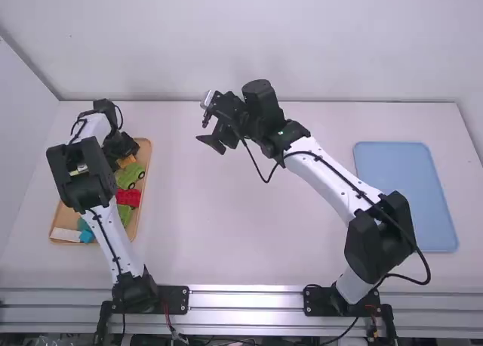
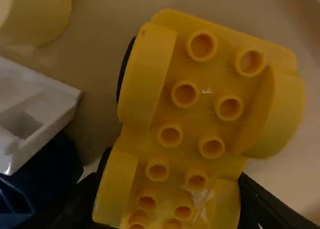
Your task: Assemble lego blocks to make yellow taxi
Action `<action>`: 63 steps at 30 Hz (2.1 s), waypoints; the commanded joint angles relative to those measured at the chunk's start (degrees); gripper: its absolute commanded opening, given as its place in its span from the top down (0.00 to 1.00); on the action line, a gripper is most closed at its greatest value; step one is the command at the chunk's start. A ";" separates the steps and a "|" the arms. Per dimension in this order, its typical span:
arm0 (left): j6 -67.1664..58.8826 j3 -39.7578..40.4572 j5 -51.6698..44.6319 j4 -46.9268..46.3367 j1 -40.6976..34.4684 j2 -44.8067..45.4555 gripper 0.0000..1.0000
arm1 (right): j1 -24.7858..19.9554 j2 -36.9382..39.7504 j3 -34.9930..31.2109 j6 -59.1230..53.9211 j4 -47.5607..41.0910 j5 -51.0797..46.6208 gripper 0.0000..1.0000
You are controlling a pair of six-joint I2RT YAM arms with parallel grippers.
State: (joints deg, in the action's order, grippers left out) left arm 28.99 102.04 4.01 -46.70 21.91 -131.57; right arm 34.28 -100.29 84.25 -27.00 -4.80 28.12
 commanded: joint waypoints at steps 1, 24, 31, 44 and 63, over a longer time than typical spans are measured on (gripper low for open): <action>-3.56 -0.33 -1.18 -0.15 0.24 -0.15 0.41 | 0.22 0.22 0.31 0.24 -0.33 0.11 0.01; -27.28 6.84 -10.88 -9.14 -2.47 13.05 0.62 | -3.56 0.31 0.31 0.28 -0.57 0.09 0.01; -47.60 -9.88 -8.13 -1.99 -16.55 23.89 0.78 | -8.07 4.07 0.31 0.22 -5.64 0.55 0.02; -74.88 -31.06 -18.23 3.82 -39.36 28.52 0.79 | -17.49 13.07 0.04 -8.72 -19.98 19.67 0.01; -81.09 -42.42 -14.93 18.12 -47.06 28.48 0.71 | -19.28 13.40 -1.53 -10.99 -22.84 28.06 0.01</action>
State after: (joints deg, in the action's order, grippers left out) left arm -54.08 61.34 -12.23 -29.21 -25.47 -104.99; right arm 13.87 -87.83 82.98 -37.74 -27.64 56.75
